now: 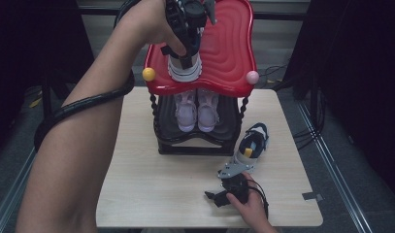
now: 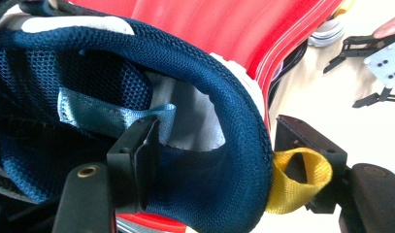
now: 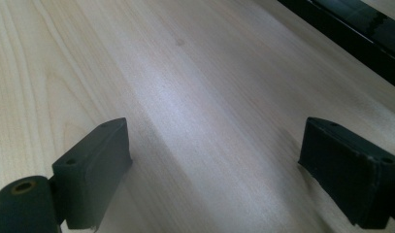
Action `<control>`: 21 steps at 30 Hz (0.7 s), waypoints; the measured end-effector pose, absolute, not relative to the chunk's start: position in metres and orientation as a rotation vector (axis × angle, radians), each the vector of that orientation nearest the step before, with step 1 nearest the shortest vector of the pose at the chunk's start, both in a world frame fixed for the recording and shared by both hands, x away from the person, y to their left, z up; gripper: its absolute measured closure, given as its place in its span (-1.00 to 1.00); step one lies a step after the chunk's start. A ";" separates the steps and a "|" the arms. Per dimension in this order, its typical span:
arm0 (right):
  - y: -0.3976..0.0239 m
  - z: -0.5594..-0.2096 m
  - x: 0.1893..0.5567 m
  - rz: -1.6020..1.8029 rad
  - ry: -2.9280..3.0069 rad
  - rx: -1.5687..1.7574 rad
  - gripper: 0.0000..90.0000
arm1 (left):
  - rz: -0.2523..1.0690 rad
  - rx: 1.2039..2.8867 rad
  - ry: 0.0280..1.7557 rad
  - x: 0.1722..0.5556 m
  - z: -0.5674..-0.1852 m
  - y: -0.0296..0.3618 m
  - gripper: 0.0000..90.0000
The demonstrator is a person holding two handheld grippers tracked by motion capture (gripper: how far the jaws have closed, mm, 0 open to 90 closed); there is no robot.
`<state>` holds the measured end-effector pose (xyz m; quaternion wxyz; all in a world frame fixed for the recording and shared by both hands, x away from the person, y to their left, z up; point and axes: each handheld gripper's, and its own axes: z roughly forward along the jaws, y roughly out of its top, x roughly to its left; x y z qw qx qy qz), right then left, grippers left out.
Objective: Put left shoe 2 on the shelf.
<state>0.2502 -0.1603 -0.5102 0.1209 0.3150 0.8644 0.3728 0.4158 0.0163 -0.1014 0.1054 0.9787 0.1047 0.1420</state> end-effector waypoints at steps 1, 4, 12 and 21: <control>-0.160 -0.510 0.250 1.089 2.524 0.920 -0.77 | 0.416 2.882 0.312 0.416 -0.100 0.017 -0.28; -0.160 -0.510 0.250 1.089 2.525 0.921 -0.77 | 0.389 2.869 0.348 0.415 -0.098 0.018 -0.31; -0.160 -0.510 0.250 1.089 2.525 0.922 -0.77 | 0.346 2.846 0.378 0.415 -0.095 0.021 -0.34; -0.160 -0.510 0.250 1.089 2.525 0.922 -0.77 | 0.318 2.831 0.395 0.413 -0.090 0.024 -0.39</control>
